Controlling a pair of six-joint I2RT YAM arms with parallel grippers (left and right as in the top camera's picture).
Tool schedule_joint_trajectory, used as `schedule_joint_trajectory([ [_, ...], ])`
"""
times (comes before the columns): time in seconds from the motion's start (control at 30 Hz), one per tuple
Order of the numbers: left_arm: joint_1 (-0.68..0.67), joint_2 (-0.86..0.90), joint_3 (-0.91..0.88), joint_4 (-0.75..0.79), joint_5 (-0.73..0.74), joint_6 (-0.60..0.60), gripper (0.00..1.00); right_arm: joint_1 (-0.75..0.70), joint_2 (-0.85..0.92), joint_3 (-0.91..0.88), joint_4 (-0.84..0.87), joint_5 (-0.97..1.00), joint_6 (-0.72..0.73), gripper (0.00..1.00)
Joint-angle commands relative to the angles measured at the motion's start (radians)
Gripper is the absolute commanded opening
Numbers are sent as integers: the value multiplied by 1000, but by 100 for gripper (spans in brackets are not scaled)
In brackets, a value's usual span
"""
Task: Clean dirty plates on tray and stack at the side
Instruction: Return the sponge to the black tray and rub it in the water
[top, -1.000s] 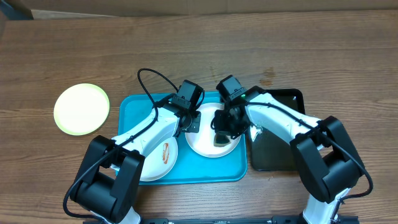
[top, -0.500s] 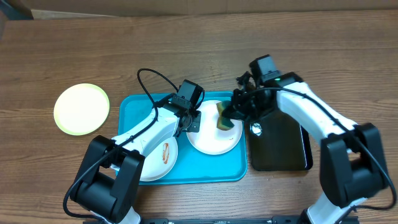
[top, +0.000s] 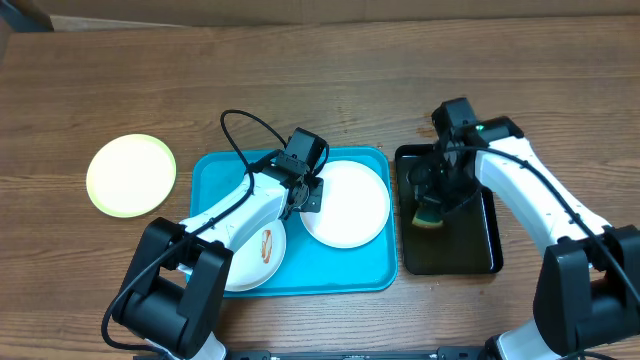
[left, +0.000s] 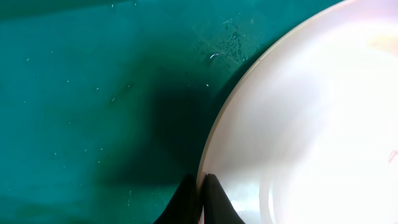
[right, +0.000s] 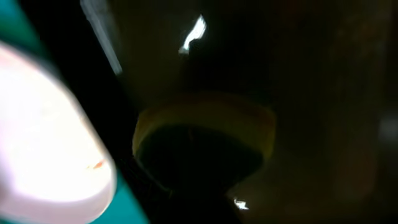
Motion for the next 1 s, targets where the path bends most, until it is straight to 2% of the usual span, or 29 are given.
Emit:
schedule_joint_trajectory([
  [0.0,7,-14,-1,0,-13,-6,4,1,-20,-87,73,99,4,4],
  [0.17,7,-14,-1,0,-13,-6,4,1,-19,-206,268,112,-86,4],
  [0.2,7,-14,-1,0,-13,-6,4,1,-19,-213,284,113,-109,8],
  [0.27,7,-14,-1,0,-13,-6,4,1,-19,-212,283,112,-135,29],
  [0.3,7,-14,-1,0,-13,-6,4,1,-20,-208,274,111,-135,35],
  [0.47,7,-14,-1,0,-13,-6,4,1,-21,-156,131,13,-134,44],
  [0.67,7,-14,-1,0,-13,-6,4,1,-21,-146,81,-4,-120,54],
  [0.7,7,-14,-1,0,-13,-6,4,1,-21,-146,93,-4,-120,59],
  [0.73,7,-14,-1,0,-13,-6,4,1,-21,-146,113,-4,-120,70],
  [0.83,7,-14,-1,0,-13,-6,4,0,-21,-146,169,-5,-120,84],
  [0.97,7,-14,-1,-1,-13,-6,4,1,-21,-132,126,-4,-119,89],
])
